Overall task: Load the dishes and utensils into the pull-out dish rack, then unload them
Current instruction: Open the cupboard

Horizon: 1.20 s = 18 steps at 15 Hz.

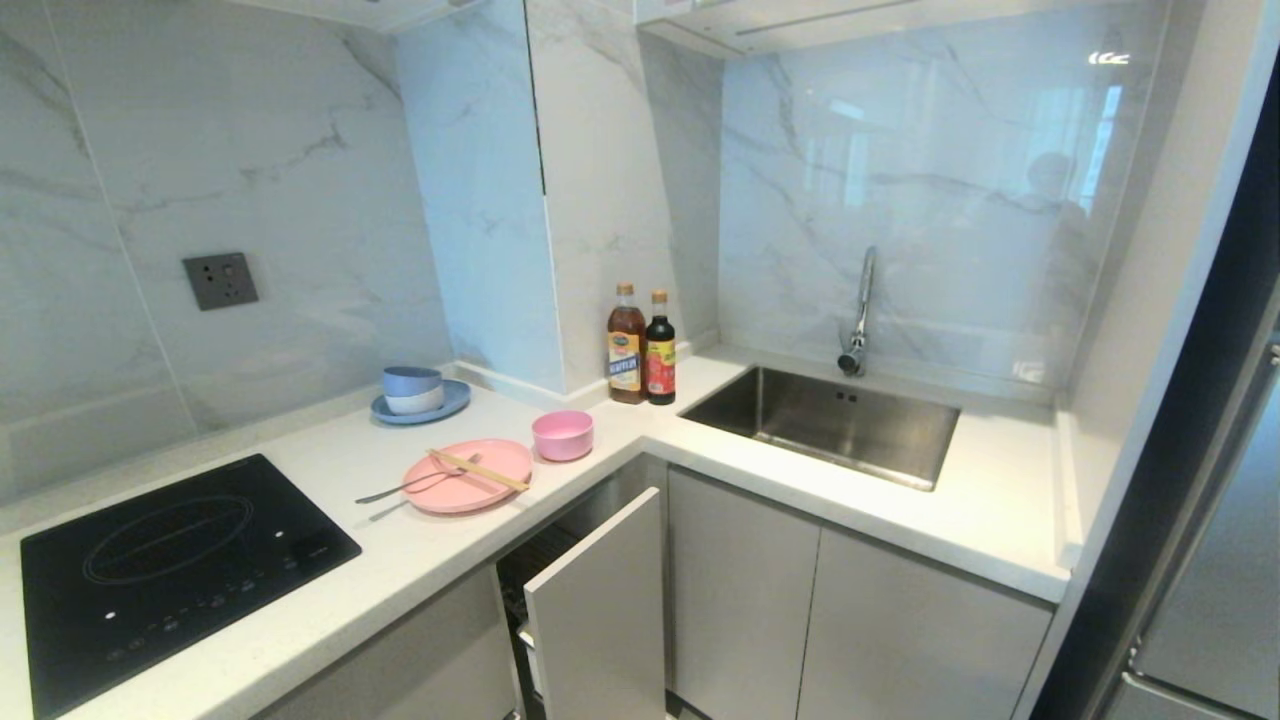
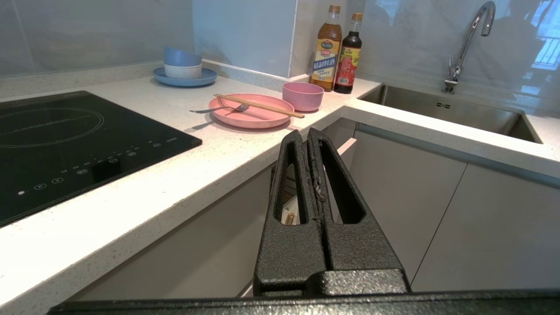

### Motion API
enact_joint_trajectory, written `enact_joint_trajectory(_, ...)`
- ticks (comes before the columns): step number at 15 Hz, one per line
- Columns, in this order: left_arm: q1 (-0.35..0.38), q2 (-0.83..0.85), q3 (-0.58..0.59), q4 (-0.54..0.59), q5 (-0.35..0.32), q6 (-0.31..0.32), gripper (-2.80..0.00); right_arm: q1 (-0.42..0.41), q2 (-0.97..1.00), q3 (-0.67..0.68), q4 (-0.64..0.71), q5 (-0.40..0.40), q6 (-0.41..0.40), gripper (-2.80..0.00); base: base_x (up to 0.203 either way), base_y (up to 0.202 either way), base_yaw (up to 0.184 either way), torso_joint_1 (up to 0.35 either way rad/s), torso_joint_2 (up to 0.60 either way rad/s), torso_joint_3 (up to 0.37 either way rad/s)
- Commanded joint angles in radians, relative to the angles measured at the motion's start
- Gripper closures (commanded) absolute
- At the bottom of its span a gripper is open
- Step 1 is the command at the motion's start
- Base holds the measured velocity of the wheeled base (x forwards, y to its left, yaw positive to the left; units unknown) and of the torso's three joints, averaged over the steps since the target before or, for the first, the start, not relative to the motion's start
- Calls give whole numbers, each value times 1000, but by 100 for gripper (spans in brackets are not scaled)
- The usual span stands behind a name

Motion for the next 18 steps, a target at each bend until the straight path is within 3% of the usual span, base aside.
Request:
enact_joint_trajectory(1,0,1,25,-1,1,-1,0,1,2,0,0,0,0,0,0,0,0,0,0,0)
enact_joint_trajectory(18,0,1,25,-1,1,-1,0,1,2,0,0,0,0,0,0,0,0,-17,37,16)
